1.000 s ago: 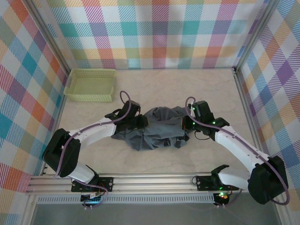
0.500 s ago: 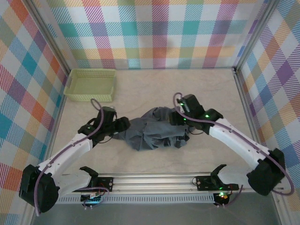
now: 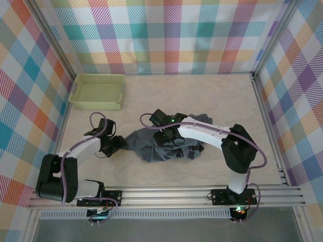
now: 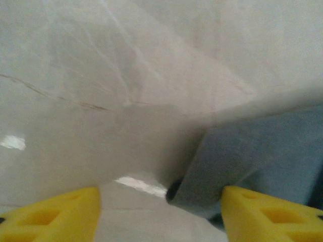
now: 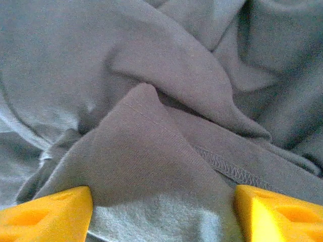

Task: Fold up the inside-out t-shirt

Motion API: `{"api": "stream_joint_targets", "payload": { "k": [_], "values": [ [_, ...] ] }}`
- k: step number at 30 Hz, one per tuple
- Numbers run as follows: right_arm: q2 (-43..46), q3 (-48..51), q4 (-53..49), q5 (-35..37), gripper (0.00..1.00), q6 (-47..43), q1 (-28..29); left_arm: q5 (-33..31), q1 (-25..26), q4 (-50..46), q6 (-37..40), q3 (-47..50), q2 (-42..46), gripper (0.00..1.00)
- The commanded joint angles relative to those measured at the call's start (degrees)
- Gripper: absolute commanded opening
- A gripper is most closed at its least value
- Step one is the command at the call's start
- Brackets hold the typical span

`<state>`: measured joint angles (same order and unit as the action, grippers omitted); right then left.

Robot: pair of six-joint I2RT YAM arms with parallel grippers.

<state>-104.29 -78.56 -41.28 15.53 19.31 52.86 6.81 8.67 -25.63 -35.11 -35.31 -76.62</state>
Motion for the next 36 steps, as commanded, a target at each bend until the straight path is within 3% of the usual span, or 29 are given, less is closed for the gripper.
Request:
{"api": "stream_joint_targets", "payload": {
  "k": [1, 5, 8, 10, 13, 19, 21, 25, 30, 36],
  "values": [
    [-0.5, -1.4, -2.7, 2.2, 0.57, 0.8, -0.3, 5.9, -0.5, 5.6, 0.8, -1.6, -3.9, 0.54],
    [2.8, 0.7, -1.9, 6.1, 0.19, 0.8, -0.5, 9.6, -0.5, 7.7, 1.4, -3.7, -7.6, 0.35],
    [7.1, 3.0, -0.4, 8.0, 0.0, 0.7, -1.7, 10.8, -0.4, 7.7, 1.7, -5.7, -8.7, 0.18],
    [10.3, 4.6, 0.3, 8.3, 0.0, 0.9, -3.5, 11.4, -0.3, 7.3, 2.1, -7.3, -8.8, 0.08],
    [16.5, 7.6, 2.1, 7.6, 0.0, 1.1, -6.6, 11.6, -0.3, 6.2, 2.7, -9.4, -7.9, 0.0],
    [27.9, 11.5, 2.9, 2.8, 0.0, 1.0, -13.2, 11.3, 0.1, 4.0, 3.5, -12.3, -3.6, 0.0],
    [29.6, 11.8, 2.4, 2.0, 0.0, 0.9, -14.7, 10.2, 0.6, 2.6, 3.8, -13.0, -2.9, 0.07],
    [32.6, 12.7, 0.8, 3.2, 0.0, 2.1, -16.2, 10.9, 2.3, 2.1, 4.1, -14.3, -4.0, 0.08],
    [38.3, 15.0, -0.2, 2.1, 0.0, 3.5, -20.2, 4.3, 4.6, -2.6, 4.5, -16.5, -5.5, 0.4],
    [40.5, 18.1, -1.2, 2.2, 0.0, 4.3, -20.7, 1.6, 4.9, -3.3, 5.6, -18.5, -12.3, 0.48]
  ]
}}
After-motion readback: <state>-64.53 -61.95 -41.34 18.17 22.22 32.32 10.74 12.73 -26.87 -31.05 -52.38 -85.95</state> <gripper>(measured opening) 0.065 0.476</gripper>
